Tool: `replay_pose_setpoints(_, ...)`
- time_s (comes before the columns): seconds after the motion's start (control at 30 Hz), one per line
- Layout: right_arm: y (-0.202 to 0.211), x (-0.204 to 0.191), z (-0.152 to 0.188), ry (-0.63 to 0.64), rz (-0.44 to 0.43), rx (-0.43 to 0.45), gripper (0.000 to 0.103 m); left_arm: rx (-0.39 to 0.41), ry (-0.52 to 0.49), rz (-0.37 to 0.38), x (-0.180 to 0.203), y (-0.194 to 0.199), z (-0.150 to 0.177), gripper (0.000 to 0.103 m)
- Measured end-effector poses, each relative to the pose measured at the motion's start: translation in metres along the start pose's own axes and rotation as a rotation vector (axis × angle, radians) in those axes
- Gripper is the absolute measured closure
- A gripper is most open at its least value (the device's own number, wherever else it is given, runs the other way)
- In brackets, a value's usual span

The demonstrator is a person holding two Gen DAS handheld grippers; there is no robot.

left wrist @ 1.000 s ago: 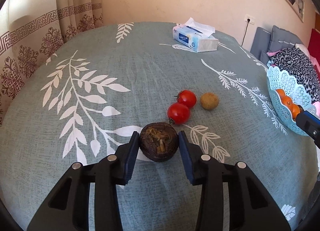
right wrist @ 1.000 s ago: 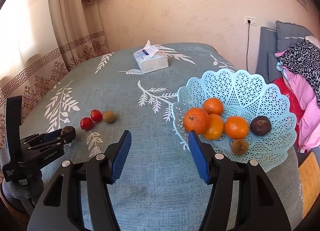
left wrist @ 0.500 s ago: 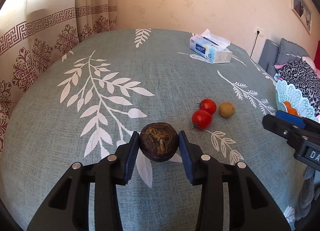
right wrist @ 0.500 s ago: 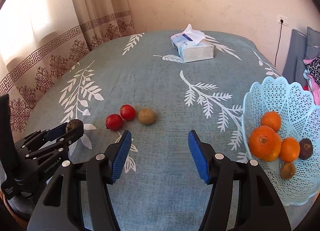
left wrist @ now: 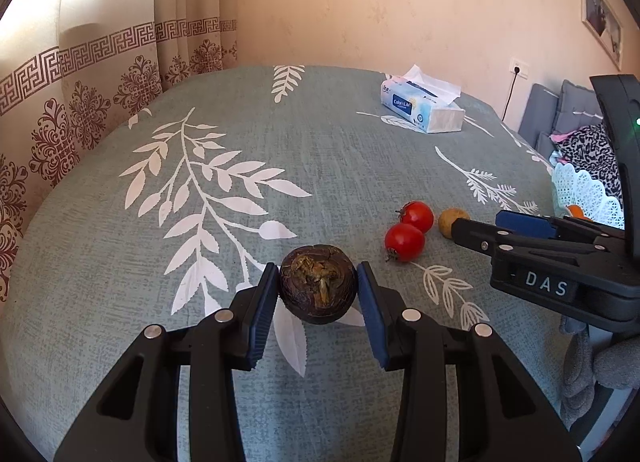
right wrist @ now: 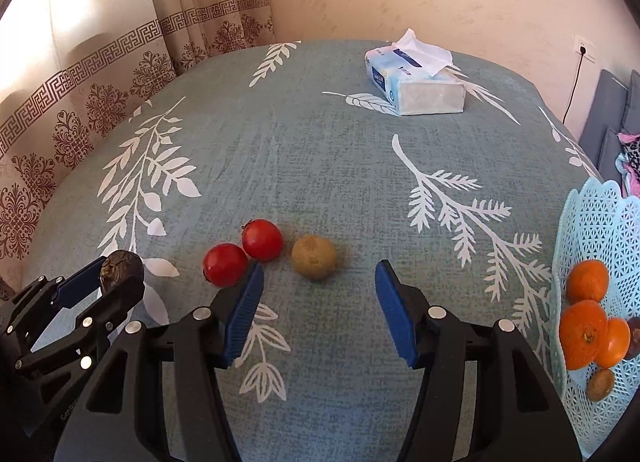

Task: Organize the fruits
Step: 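Grasp the brown kiwi with the right gripper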

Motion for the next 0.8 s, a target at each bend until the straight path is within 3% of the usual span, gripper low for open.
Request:
replay_pose_setpoints(0.27, -0.015, -0.004, -0.011, -0.003, 0.006, -0.022, 0.053, 0.000, 0.006, 0.012, -0.001, -0.001, 0.000, 0.062)
replay_pose_setpoints(0.5, -0.027, -0.005, -0.012, -0.001, 0.011, -0.051, 0.074, 0.001, 0.002, 0.020, -0.001, 0.000, 0.000, 0.062)
replay_pose_setpoints(0.8, -0.015, -0.004, -0.006, -0.009, 0.004, -0.027, 0.075, 0.002, 0.005, 0.022, -0.001, 0.000, 0.000, 0.062)
Point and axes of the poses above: each gripper's, at about its wrist camera, not at the fingertips, and y roughly against the way its jaws point, x to its right, z to its underside, the point moved 3 cm from there along -y, roughly the way its jaws point, and after that the axes turned 13 degrees about -x, right-handed, at the moved point
